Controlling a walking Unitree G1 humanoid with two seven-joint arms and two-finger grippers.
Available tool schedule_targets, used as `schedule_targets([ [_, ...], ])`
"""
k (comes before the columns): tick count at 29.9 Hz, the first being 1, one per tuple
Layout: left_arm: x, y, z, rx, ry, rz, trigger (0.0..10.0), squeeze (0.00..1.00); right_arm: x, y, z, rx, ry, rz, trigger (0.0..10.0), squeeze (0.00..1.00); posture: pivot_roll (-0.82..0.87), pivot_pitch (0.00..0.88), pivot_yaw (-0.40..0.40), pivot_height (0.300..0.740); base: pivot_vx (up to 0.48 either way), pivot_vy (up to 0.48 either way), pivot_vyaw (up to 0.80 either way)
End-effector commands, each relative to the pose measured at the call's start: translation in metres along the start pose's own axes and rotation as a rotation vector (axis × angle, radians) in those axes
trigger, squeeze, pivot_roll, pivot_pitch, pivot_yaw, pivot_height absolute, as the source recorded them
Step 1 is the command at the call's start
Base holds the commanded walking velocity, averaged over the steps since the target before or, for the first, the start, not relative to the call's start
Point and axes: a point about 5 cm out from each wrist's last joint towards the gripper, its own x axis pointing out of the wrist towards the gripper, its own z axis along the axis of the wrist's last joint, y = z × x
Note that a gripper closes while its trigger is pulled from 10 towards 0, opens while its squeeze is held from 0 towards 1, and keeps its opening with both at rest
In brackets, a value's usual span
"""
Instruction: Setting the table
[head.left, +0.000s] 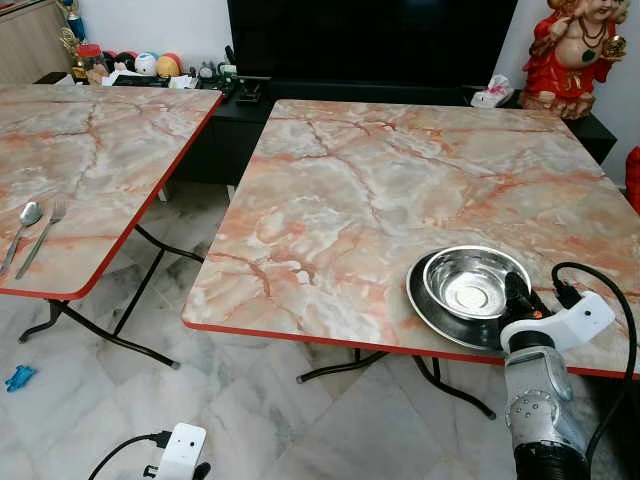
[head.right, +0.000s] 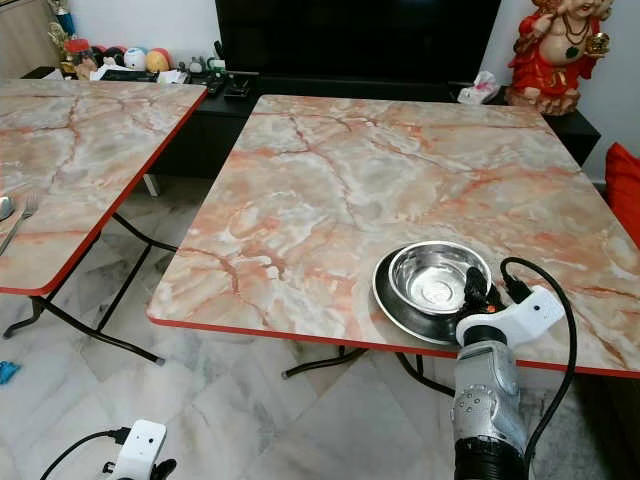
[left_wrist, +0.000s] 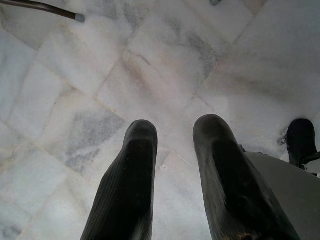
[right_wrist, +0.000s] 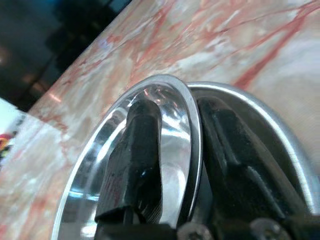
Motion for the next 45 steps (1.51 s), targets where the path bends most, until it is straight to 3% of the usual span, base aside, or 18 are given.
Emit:
schedule_targets([
  [1, -0.0012, 0.0022, -0.0041, -0.006, 0.016, 0.002, 10.0, 0.00, 0.0012, -0.0017, 0.0018, -0.016, -0.008, -0.019, 10.0, 0.00, 0.10, 0.000, -0.005, 0.740, 0.000, 0.000, 0.00],
  [16, -0.0012, 0.0012, -0.0048, -0.003, 0.020, -0.001, 10.0, 0.00, 0.0016, -0.0011, -0.0020, -0.025, 0.010, -0.017, 10.0, 0.00, 0.10, 0.000, -0.004, 0.740, 0.000, 0.000, 0.00],
  [17, -0.0012, 0.0012, -0.0047, -0.003, 0.020, -0.002, 10.0, 0.00, 0.0016, -0.0004, -0.0023, -0.021, 0.011, -0.010, 10.0, 0.98, 0.10, 0.000, -0.003, 0.740, 0.000, 0.000, 0.00],
  [20, -0.0012, 0.0011, -0.0049, -0.002, 0.020, -0.002, 10.0, 0.00, 0.0013, -0.0012, -0.0026, -0.027, 0.012, -0.018, 10.0, 0.94, 0.10, 0.000, -0.003, 0.740, 0.000, 0.000, 0.00],
  [21, -0.0012, 0.0010, -0.0048, -0.002, 0.020, -0.002, 10.0, 0.00, 0.0012, -0.0023, -0.0028, -0.029, 0.013, -0.027, 10.0, 0.88, 0.10, 0.000, -0.003, 0.740, 0.000, 0.000, 0.00],
  [22, -0.0012, 0.0009, -0.0048, -0.002, 0.019, -0.002, 10.0, 0.00, 0.0011, -0.0035, -0.0030, -0.032, 0.014, -0.036, 10.0, 0.00, 0.10, 0.000, -0.003, 0.740, 0.000, 0.000, 0.00],
  [26, -0.0012, 0.0009, -0.0048, -0.004, 0.019, 0.000, 10.0, 0.00, 0.0011, -0.0030, -0.0031, -0.041, 0.013, -0.034, 10.0, 0.00, 0.10, 0.000, -0.003, 0.740, 0.000, 0.000, 0.00],
  [39, -0.0013, 0.0016, -0.0050, -0.004, 0.021, -0.001, 10.0, 0.00, 0.0003, 0.0015, -0.0051, -0.201, 0.005, -0.011, 10.0, 0.00, 0.10, 0.000, 0.000, 0.740, 0.000, 0.000, 0.00],
  [45, -0.0013, 0.0021, -0.0047, -0.006, 0.020, -0.001, 10.0, 0.00, -0.0009, 0.0003, -0.0030, -0.346, -0.019, -0.017, 10.0, 0.00, 0.11, 0.000, 0.001, 0.740, 0.000, 0.000, 0.00],
])
